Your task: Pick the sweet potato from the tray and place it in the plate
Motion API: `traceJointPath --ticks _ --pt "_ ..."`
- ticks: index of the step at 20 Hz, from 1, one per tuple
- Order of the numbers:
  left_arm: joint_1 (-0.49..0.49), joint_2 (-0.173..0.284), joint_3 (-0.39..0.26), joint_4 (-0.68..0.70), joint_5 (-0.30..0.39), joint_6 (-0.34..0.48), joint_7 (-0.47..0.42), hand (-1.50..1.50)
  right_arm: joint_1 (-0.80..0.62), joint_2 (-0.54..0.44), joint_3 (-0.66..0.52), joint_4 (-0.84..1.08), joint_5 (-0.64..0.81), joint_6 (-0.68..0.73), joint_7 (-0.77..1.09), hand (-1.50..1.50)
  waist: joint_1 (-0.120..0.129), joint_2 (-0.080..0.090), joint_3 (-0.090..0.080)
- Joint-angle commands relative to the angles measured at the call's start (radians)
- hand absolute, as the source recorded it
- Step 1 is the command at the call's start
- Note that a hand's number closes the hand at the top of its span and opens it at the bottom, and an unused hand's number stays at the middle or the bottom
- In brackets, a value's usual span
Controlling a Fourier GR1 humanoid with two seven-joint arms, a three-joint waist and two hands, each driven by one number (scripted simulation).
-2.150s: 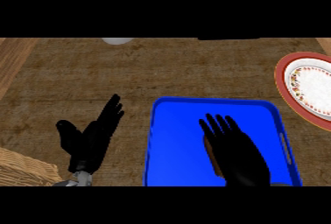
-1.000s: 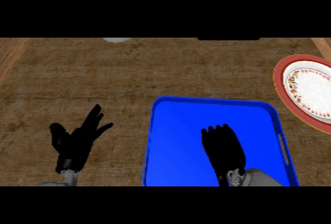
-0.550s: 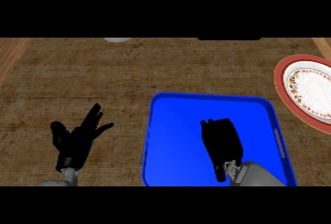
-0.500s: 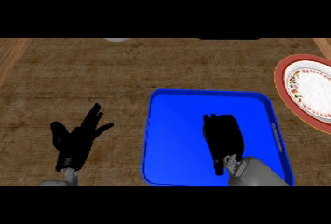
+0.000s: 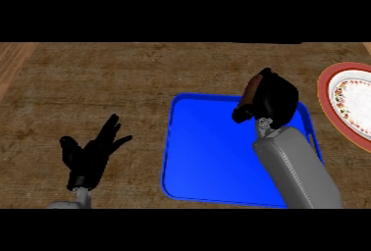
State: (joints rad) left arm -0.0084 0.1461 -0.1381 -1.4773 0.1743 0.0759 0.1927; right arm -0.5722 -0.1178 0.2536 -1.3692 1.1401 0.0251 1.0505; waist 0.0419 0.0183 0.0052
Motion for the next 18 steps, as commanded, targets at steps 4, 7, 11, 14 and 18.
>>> traceJointPath --ticks 4,7,11,14,18 --pt "-0.021 0.007 0.001 0.043 -0.007 -0.002 0.031 0.0 -0.206 0.031 -0.126 0.173 0.262 -0.317 0.185 1.5 0.02 0.006 -0.005" --pt "0.018 -0.011 -0.031 0.051 -0.024 -0.008 -0.01 0.0 -0.245 0.037 -0.195 0.212 0.34 -0.417 0.219 1.5 0.02 0.006 -0.006" --pt "0.01 0.012 -0.002 0.039 -0.009 -0.01 0.013 0.0 -0.233 0.036 -0.293 0.23 0.422 -0.549 0.238 1.5 0.002 0.002 -0.004" --pt "0.042 0.008 -0.003 0.053 -0.023 -0.001 -0.015 0.0 -0.202 0.066 -0.346 0.201 0.462 -0.655 0.231 1.5 -0.01 -0.004 -0.005" --pt "0.029 0.003 0.005 0.019 -0.015 0.014 0.017 0.0 -0.153 0.016 -0.459 0.202 0.439 -0.795 0.119 1.5 -0.024 -0.008 -0.003"
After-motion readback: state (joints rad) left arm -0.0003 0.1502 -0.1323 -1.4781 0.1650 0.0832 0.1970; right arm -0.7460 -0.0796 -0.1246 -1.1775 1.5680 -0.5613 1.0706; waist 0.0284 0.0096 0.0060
